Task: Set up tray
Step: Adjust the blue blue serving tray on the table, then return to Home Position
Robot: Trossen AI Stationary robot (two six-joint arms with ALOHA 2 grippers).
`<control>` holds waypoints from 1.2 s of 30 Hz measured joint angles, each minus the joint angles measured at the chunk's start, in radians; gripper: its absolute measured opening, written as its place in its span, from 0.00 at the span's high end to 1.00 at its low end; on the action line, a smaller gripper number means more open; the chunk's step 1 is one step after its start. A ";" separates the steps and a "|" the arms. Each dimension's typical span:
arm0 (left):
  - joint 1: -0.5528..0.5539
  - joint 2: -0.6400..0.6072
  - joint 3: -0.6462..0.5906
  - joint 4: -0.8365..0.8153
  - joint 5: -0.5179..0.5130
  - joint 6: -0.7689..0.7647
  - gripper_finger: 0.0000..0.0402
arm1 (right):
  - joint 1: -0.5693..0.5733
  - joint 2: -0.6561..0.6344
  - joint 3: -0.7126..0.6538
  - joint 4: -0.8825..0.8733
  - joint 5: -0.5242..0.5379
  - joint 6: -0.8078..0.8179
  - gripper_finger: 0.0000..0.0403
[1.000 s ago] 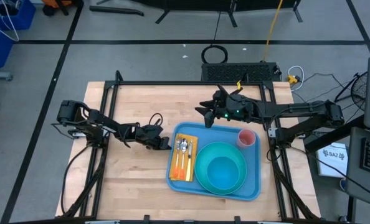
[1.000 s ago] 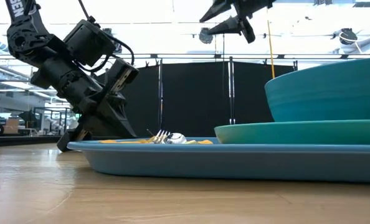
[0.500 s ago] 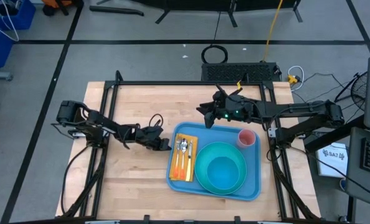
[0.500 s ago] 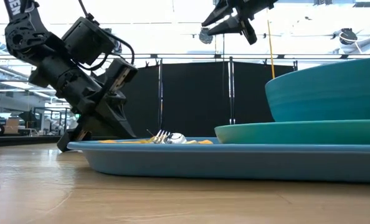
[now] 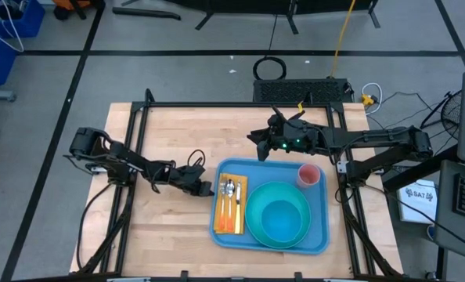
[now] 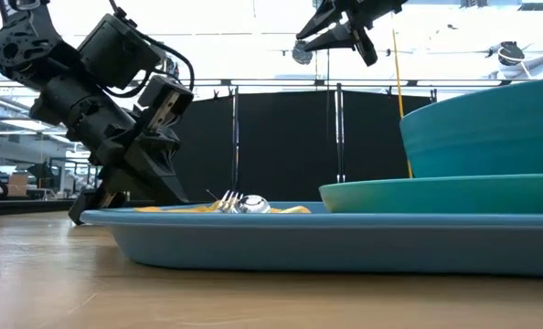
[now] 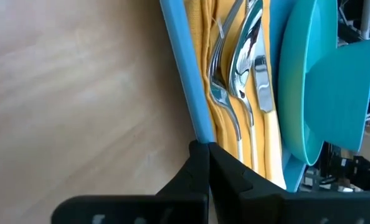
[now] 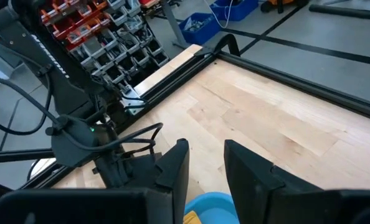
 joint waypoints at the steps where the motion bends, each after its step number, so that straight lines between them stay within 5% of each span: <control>1: -0.006 0.000 0.000 -0.001 -0.004 -0.006 1.00 | 0.000 0.000 0.000 0.000 0.000 0.000 0.77; 22: -0.127 -0.001 0.001 -0.018 -0.111 -0.103 1.00 | 0.000 0.000 0.000 -0.025 0.000 0.020 0.78; 30: -0.127 -0.056 -0.003 -0.121 -0.132 -0.092 1.00 | 0.015 -0.011 0.001 -0.143 -0.002 0.096 0.98; 36: -0.103 -0.199 -0.012 -0.193 -0.182 0.037 0.98 | 0.010 -0.018 0.001 -0.173 -0.003 0.305 1.00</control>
